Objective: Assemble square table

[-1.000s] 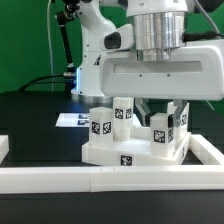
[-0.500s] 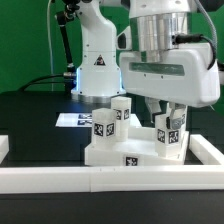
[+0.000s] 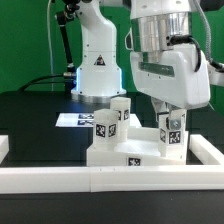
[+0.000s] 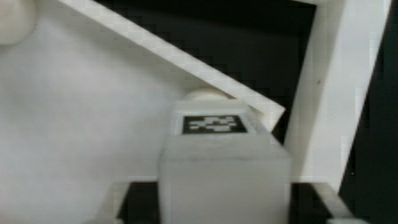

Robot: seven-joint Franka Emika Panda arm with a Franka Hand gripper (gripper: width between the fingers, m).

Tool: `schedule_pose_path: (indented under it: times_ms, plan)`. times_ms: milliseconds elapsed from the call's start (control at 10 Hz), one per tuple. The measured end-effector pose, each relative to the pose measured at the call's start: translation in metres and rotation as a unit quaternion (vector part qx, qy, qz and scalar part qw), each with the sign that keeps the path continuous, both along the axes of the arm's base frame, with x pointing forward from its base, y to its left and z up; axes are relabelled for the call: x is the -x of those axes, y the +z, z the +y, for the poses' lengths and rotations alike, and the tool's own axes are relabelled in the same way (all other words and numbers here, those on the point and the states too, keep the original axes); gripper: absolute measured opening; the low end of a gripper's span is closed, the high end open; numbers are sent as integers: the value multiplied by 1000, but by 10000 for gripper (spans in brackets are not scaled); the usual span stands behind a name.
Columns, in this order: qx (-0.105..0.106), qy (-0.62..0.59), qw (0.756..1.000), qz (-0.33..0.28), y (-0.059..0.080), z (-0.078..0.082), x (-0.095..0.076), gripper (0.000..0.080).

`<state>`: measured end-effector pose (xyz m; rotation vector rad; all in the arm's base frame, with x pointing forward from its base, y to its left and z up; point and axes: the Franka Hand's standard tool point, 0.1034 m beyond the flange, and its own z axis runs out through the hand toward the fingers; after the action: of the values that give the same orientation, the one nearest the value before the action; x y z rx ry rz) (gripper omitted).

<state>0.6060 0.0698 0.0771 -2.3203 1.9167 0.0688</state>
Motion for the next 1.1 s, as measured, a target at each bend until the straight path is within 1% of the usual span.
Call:
schedule_pose_path:
  times_ms: [100, 200, 300, 400, 500, 600, 800, 1000, 1100]
  plan:
    - [0, 22, 1000, 0, 0, 0, 1, 487]
    - [-1, 41, 999, 2, 0, 2, 2, 487]
    - [0, 60, 998, 0, 0, 3, 2, 613]
    - [7, 132, 991, -8, 0, 4, 2, 638]
    - [8, 170, 985, -13, 0, 5, 2, 638]
    - [13, 229, 973, -20, 1, 6, 2, 648]
    - [16, 306, 952, -30, 1, 6, 1, 649]
    - [22, 395, 918, -40, 1, 7, 1, 649]
    - [27, 423, 905, -41, 1, 7, 0, 649]
